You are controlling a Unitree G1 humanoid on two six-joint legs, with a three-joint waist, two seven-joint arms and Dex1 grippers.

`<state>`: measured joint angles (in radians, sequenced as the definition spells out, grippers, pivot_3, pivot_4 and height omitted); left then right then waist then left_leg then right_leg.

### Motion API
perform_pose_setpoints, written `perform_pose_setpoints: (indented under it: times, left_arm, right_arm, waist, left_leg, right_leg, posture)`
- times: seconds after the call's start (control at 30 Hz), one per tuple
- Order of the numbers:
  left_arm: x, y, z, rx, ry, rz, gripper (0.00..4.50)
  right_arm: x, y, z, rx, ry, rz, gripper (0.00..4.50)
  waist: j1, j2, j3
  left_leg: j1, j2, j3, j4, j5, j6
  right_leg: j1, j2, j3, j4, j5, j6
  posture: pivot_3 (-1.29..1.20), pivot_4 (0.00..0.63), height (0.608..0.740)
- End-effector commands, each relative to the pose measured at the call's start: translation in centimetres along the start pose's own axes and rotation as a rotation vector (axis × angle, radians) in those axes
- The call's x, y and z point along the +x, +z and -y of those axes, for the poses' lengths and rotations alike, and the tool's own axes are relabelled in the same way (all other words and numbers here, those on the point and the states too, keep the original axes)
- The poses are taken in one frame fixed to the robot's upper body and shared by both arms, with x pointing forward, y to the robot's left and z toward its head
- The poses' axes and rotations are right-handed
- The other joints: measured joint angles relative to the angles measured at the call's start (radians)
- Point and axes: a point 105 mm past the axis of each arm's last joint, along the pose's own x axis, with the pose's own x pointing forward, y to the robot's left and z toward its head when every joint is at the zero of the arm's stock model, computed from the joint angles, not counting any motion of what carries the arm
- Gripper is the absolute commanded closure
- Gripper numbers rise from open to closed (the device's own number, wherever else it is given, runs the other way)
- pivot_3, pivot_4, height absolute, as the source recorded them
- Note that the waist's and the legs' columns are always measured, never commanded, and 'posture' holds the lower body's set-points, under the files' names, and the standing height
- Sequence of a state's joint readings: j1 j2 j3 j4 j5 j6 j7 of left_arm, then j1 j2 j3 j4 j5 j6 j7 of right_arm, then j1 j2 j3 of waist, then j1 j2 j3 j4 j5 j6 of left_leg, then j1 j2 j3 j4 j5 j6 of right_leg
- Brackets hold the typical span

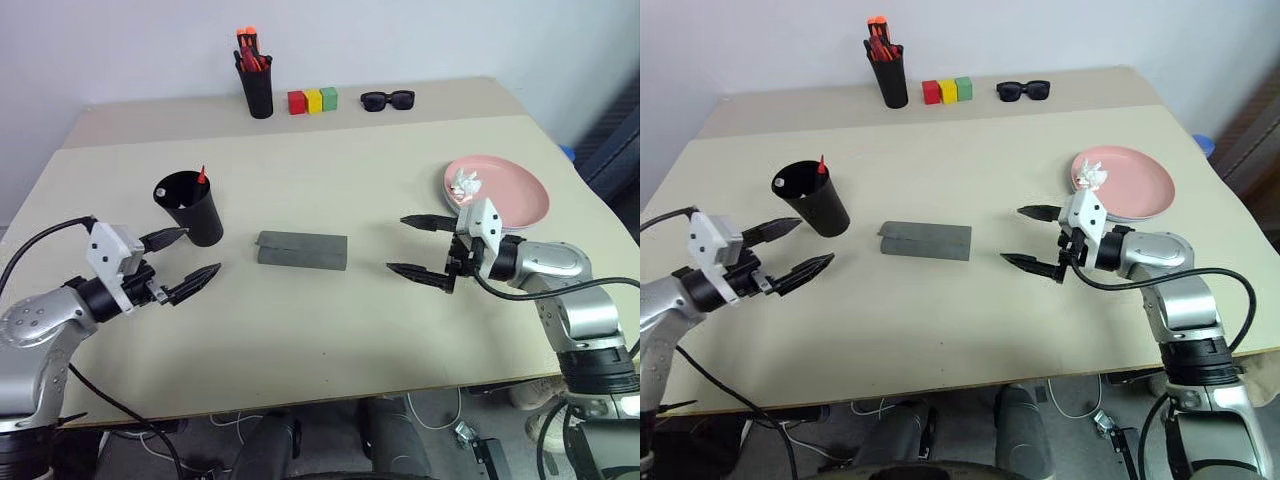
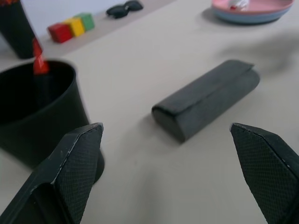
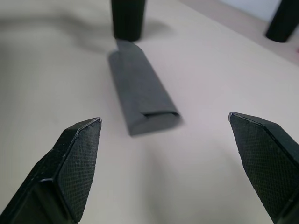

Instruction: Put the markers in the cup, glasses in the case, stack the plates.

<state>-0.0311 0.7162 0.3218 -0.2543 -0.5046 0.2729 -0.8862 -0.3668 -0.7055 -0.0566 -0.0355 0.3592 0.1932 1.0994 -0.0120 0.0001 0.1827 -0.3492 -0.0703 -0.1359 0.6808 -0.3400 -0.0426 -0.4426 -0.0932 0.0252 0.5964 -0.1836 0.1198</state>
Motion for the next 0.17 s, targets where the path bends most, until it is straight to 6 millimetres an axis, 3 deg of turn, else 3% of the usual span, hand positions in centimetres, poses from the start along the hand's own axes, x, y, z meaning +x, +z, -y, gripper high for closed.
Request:
perform_pose_setpoints:
  times: [0.03,0.17]
  left_arm:
    - [0.77,0.49,0.12,0.036,-0.016,0.034,0.0]
    - [1.13,0.31,0.67,0.032,-0.03,0.041,0.0]
  right_arm:
    - [-0.37,1.35,0.17,-0.063,-0.027,0.026,0.02]
    - [-0.57,1.19,-0.02,-0.06,-0.034,0.024,0.02]
  waist:
    - [-0.002,0.0,0.0]
    - [-0.003,0.0,0.0]
  left_leg:
    - [0.0,0.0,0.0,0.0,0.0,0.0]
    - [0.0,0.0,0.0,0.0,0.0,0.0]
  right_leg:
    - [0.0,0.0,0.0,0.0,0.0,0.0]
    - [0.0,0.0,0.0,0.0,0.0,0.0]
  posture:
    - [0.0,0.15,0.74]
    - [0.0,0.15,0.74]
